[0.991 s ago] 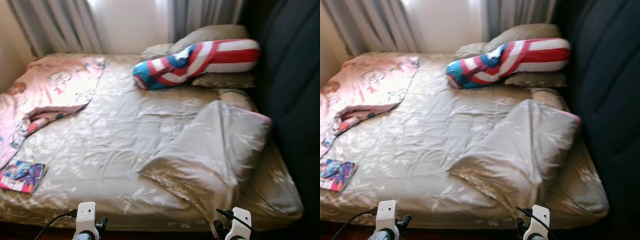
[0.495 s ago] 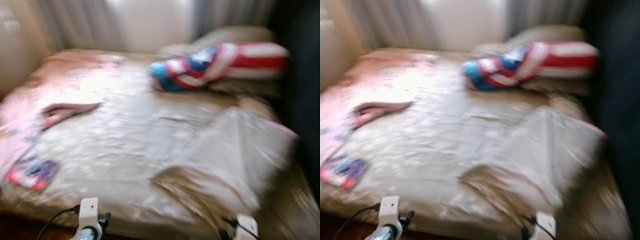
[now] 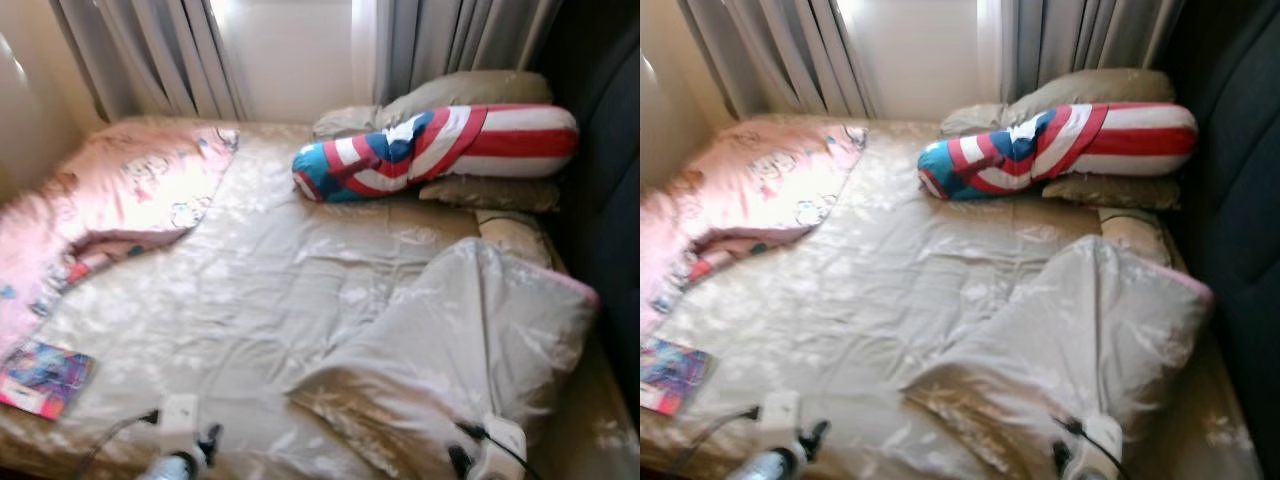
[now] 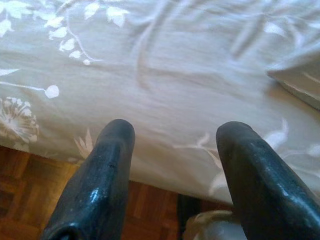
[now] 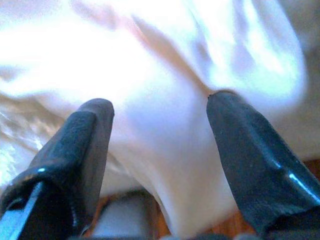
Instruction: Clean up the room
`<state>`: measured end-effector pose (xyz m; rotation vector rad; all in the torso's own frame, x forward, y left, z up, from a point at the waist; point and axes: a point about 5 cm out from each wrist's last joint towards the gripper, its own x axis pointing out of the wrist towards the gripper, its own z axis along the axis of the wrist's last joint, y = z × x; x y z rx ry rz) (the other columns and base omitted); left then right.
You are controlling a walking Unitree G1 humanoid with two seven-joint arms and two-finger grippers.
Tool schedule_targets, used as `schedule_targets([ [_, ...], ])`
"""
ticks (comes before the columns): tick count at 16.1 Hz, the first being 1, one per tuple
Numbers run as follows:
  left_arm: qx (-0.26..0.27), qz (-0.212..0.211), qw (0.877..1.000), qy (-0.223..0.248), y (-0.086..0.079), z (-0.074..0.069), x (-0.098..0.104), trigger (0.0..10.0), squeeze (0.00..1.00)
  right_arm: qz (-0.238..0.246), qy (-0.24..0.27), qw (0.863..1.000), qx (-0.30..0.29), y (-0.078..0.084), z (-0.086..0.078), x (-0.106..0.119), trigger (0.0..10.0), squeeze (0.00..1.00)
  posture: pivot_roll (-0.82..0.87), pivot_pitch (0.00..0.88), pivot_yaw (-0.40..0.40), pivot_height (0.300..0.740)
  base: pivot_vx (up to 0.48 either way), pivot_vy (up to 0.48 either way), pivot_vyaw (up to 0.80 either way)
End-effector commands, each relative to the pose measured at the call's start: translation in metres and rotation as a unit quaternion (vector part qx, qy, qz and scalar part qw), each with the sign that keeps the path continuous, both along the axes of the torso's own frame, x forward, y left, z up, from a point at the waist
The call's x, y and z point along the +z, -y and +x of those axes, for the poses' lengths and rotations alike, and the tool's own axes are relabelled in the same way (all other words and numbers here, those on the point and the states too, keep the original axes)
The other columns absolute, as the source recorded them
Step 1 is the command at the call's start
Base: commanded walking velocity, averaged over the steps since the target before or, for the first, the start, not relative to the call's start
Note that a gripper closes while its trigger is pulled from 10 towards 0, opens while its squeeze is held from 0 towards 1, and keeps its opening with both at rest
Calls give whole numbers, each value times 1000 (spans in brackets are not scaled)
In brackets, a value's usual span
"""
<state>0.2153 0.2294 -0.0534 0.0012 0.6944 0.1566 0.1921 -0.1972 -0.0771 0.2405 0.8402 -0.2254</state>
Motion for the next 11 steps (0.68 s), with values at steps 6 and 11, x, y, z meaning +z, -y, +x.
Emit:
schedule_targets([
  [6, -7, -6, 1000, 18, 4, 7, 5, 10000, 0, 5, -16, 1000, -3, -4, -7, -4, 10000, 0, 57, 63, -7, 740, 0, 0, -730],
  [11, -15, -5, 999, 50, 7, 19, 13, 10000, 0, 23, 13, 1000, 3, -6, 6, 2, 10000, 0, 54, 65, -7, 740, 0, 0, -250],
])
